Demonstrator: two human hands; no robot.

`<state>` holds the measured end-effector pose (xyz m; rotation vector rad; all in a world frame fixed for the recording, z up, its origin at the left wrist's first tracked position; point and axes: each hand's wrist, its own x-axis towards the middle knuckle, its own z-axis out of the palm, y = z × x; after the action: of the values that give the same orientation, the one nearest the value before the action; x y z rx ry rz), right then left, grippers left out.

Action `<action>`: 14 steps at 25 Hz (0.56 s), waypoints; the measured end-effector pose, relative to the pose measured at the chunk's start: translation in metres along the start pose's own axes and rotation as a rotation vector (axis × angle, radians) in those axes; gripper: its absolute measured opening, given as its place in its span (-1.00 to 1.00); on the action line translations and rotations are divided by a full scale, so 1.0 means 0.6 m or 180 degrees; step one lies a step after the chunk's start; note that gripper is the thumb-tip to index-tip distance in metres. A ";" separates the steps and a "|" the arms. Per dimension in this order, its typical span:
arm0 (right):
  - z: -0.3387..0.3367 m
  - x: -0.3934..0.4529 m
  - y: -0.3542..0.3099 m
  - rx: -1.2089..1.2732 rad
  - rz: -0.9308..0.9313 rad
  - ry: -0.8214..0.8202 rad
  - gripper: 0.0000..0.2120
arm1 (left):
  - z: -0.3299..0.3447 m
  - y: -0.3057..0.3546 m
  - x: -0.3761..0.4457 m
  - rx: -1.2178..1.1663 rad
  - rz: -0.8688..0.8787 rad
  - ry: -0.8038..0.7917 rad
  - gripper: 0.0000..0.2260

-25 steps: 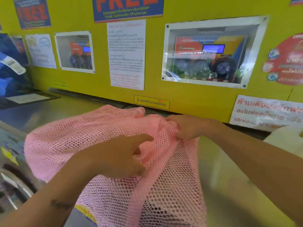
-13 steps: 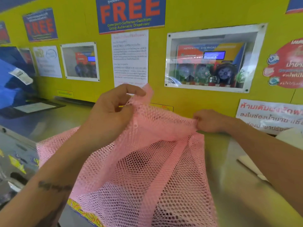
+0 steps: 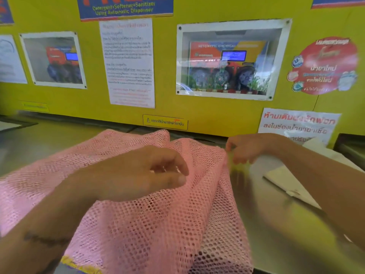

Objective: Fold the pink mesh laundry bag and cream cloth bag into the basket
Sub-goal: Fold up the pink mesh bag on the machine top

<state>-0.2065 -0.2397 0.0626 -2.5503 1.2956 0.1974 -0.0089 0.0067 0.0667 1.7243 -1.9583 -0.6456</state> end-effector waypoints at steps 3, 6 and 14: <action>0.016 -0.018 -0.013 0.0562 0.0060 -0.0254 -0.44 | 0.069 0.035 0.055 0.0410 -0.0053 0.0210 -0.69; 0.048 -0.018 -0.024 0.0515 -0.0031 -0.0071 -0.28 | 0.108 0.036 0.112 0.0735 -0.0514 0.0251 -0.41; 0.041 -0.007 0.055 0.0898 0.0110 0.0815 -0.78 | 0.125 0.014 0.152 0.0962 -0.0863 0.0253 -0.80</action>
<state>-0.2358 -0.2479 0.0344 -2.3677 1.3463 -0.2951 -0.0720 -0.0794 0.0150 2.1887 -1.8581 -0.3740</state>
